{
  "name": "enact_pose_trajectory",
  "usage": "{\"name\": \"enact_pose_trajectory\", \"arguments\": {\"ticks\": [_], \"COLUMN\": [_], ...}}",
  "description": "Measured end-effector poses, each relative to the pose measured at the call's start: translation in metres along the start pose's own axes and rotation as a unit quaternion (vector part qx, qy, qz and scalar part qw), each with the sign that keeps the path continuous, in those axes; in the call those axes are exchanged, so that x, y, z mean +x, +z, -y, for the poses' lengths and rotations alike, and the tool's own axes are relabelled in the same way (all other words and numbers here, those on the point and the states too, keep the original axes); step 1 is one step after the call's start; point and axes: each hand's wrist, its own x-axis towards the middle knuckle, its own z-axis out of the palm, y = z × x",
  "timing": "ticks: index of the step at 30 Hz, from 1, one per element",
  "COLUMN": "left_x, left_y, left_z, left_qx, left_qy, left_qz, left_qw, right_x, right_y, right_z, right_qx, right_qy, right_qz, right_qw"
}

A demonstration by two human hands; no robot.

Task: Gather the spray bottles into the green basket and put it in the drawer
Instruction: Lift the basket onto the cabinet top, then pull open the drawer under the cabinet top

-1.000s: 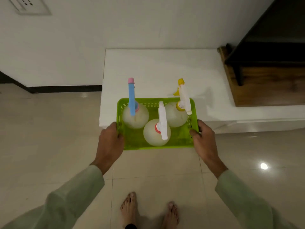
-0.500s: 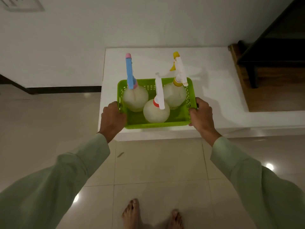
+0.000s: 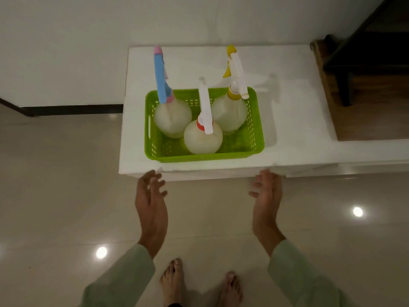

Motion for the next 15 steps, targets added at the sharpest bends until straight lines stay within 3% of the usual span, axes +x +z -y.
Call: {"name": "enact_pose_trajectory", "arguments": {"ticks": [3,5,9,15], "left_x": [-0.004,0.009,0.054,0.119], "left_y": [0.015,0.027,0.058,0.094], "left_z": [0.062,0.098,0.157,0.219], "left_qx": [-0.087,-0.143,-0.227,-0.346], "left_qy": [-0.238,-0.335,-0.393,-0.404], "left_qz": [0.005,0.012,0.027,-0.031], "left_qw": [0.967,0.931,0.891,0.847], "right_x": [0.006,0.018,0.059,0.116], "right_y": [0.01,0.02,0.051,0.083], "right_z": [-0.061,-0.099,-0.158,-0.213], "right_qx": [0.033,0.077,0.191,0.354], "right_qy": [0.265,0.345,0.373,0.388], "right_qz": [0.038,0.077,0.081,0.089], "right_qw": [0.963,0.932,0.904,0.846]}}
